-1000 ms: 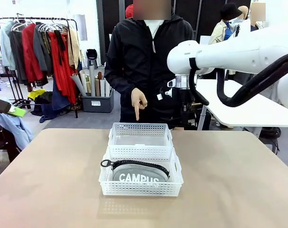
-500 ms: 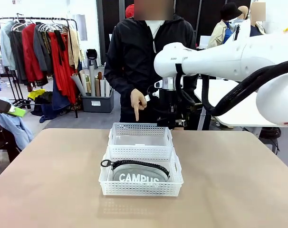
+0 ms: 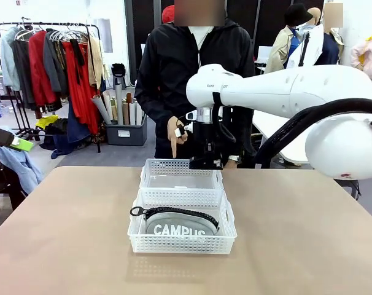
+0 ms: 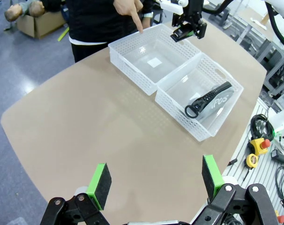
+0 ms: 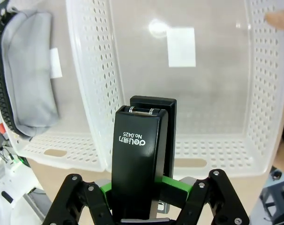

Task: Distribute items into two baskets.
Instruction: Place the picked Stapler into the Organizing basket as instructed by the person.

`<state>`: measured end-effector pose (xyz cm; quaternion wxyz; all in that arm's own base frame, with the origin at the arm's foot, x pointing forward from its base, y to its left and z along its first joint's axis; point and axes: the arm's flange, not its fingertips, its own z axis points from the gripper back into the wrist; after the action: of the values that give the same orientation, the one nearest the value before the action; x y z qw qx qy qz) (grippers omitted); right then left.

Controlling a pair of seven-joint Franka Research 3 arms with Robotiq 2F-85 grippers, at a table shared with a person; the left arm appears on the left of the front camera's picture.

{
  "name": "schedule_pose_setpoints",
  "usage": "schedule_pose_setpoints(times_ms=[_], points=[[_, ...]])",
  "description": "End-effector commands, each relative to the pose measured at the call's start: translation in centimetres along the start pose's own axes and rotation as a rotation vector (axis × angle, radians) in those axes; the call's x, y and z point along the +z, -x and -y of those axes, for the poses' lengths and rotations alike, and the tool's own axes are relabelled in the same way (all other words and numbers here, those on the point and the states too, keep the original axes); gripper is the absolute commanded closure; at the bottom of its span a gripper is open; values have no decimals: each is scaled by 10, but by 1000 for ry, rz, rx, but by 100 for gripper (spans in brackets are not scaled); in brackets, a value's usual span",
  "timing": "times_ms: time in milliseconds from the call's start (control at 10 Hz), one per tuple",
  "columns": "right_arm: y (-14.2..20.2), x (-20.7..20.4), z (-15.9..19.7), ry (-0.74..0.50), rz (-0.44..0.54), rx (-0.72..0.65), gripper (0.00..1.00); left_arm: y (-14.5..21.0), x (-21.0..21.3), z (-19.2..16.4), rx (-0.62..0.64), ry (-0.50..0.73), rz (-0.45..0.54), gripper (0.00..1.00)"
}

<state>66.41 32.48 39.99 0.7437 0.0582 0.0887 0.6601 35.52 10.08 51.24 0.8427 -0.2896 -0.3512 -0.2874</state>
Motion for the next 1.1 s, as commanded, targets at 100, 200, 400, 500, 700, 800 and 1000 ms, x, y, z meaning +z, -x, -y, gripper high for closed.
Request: schedule_pose_setpoints(times_ms=[100,200,400,500,700,800,1000], points=[[-30,11,8,-8,-4,72,100,0,-1,-2,-14,7,21,0],[-33,5,10,-11,6,76,100,0,-1,-2,-14,7,21,0],[-36,-8,14,-27,30,81,100,0,-1,-2,-14,7,21,0],[-38,-16,17,-24,24,82,100,0,-1,-2,-14,7,21,0],[-40,-25,24,-18,39,119,100,0,-1,-2,-14,7,21,0],[-41,-27,27,-22,44,130,100,0,-1,-2,-14,7,21,0],[-43,-38,35,-50,45,145,100,0,-1,-2,-14,7,21,0]])
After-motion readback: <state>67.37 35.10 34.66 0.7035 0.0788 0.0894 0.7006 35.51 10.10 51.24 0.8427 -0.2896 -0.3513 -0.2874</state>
